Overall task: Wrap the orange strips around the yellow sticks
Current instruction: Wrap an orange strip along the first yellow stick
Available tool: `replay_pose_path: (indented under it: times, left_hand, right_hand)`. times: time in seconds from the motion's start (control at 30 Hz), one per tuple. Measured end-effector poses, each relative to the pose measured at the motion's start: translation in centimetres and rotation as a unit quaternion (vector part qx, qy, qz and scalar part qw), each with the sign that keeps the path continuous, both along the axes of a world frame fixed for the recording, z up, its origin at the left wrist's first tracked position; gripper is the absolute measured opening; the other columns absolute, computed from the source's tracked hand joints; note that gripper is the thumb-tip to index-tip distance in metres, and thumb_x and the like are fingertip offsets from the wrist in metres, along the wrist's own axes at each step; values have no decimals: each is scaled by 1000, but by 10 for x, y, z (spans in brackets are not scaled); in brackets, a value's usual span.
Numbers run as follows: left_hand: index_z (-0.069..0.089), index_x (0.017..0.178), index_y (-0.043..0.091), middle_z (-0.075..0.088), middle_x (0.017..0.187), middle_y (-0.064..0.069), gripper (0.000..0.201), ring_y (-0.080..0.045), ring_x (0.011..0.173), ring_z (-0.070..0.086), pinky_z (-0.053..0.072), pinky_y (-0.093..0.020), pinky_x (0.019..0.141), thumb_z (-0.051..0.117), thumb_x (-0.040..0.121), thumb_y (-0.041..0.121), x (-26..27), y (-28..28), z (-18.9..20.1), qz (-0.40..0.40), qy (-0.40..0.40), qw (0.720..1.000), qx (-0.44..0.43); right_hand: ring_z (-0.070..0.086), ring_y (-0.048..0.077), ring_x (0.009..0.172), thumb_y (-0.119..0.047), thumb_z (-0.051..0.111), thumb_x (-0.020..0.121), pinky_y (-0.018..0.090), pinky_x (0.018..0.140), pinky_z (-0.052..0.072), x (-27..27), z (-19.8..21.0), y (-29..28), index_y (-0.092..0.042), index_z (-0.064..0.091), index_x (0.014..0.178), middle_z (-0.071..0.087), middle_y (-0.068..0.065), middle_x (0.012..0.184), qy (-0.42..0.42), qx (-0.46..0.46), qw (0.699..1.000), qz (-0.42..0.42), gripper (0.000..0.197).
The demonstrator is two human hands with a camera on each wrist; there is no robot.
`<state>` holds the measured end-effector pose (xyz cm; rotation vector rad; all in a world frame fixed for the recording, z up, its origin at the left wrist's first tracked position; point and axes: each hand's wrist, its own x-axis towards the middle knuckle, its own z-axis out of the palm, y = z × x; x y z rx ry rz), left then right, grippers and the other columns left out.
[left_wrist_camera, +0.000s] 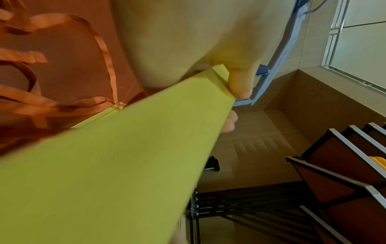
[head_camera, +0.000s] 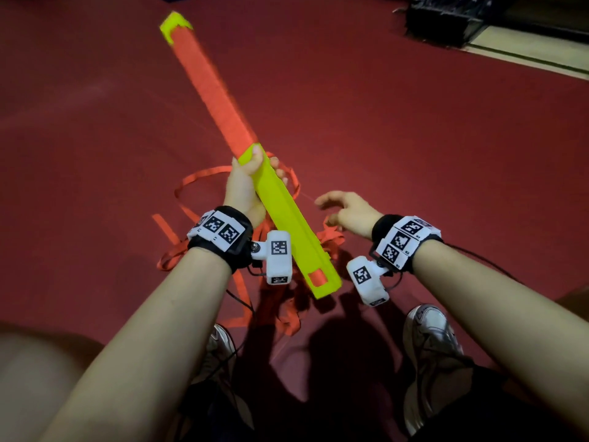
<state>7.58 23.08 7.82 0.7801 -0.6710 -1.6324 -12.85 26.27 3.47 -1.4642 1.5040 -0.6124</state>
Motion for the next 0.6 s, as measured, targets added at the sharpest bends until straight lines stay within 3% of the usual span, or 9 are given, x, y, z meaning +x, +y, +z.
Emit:
replay_pose_path:
  times: [0.1,0.17,0.2,0.23,0.3,0.37,0.47,0.5,0.6]
  left_hand:
    - [46,101,19,59,80,-6,20,-18,58,57,53,-31,56,63,92,27,-6,10,-5,-85,-31,996,17]
    - [46,108,19,65,82,-8,16,-20,57,59,52,-29,53,59,99,21,-15,20,-10,-127,-79,989,14]
    - [46,114,19,66,84,-8,17,-21,56,61,52,-29,52,56,101,18,-20,25,-12,-146,-101,984,10]
    - [46,120,20,64,86,-8,20,-22,55,63,52,-28,51,55,102,16,-24,30,-13,-163,-119,979,7]
    - [47,126,23,62,89,-5,26,-24,55,66,53,-28,50,52,103,12,-32,38,-11,-197,-140,970,6]
    - [48,128,26,65,89,-2,29,-27,58,69,52,-28,50,51,103,12,-37,41,-10,-228,-145,963,7]
    - [48,130,30,62,103,-4,33,-32,62,71,53,-28,49,54,103,13,-40,42,-8,-245,-161,956,4]
    - [49,131,30,61,105,-5,34,-33,63,72,53,-29,50,56,102,13,-41,42,-8,-249,-162,955,2]
    - [50,132,30,63,112,-6,45,-35,69,73,55,-30,52,65,91,19,-41,39,-9,-262,-169,950,-2]
  right_hand:
    - [58,23,107,2,68,75,44,99,49,4,10,-8,-25,58,129,58,3,135,-22,-73,996,-42,61]
    - [53,23,122,9,66,75,44,104,46,9,23,-9,-20,53,138,54,4,140,-51,-95,993,-54,70]
    - [52,23,125,11,64,72,43,101,48,13,30,-8,-17,54,138,55,6,139,-76,-95,991,-50,72]
    - [55,23,121,11,61,65,40,92,52,17,36,-7,-11,56,134,59,9,133,-112,-87,989,-44,72]
    - [62,17,87,7,51,54,27,64,48,21,42,-3,9,59,120,62,18,104,-190,-65,979,-34,66]
    - [53,7,56,13,49,58,17,49,39,19,45,0,20,57,109,56,14,82,-199,-55,977,-50,52]
    - [53,15,58,23,51,72,25,57,41,6,46,0,19,62,100,58,13,73,-118,-63,990,-55,31]
    - [52,18,61,20,55,73,28,60,41,2,45,-2,16,65,96,59,12,72,-85,-67,993,-46,25]
    - [51,9,57,-11,66,63,28,58,43,-8,50,-5,4,69,82,60,3,64,7,-83,996,-23,25]
